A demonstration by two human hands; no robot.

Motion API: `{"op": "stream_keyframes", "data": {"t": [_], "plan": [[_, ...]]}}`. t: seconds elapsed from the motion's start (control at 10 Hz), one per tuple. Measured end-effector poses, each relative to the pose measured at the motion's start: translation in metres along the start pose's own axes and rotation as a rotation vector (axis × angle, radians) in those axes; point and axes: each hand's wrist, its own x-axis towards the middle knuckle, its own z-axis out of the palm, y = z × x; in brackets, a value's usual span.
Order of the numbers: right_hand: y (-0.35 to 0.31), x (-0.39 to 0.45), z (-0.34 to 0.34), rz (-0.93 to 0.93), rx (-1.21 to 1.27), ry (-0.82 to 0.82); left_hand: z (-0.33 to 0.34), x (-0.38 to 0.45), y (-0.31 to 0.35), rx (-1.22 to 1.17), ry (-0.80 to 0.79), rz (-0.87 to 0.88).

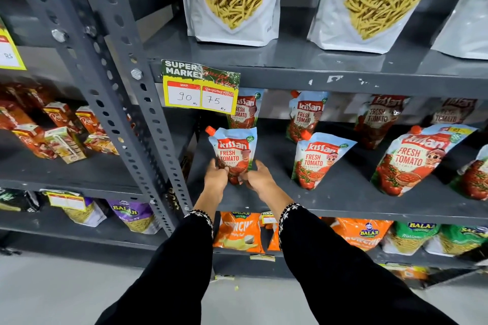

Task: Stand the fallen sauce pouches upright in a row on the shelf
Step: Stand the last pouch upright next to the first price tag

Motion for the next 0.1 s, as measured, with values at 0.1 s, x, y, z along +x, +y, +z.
{"op": "stream_keyframes", "data": {"t": [0.1], "plan": [[0.0075, -0.0077, -0.0057, -0.032, -0.175, 0.04, 0.0022, -0.0202, 0.0009, 0.13, 0.133, 0.002]]}}
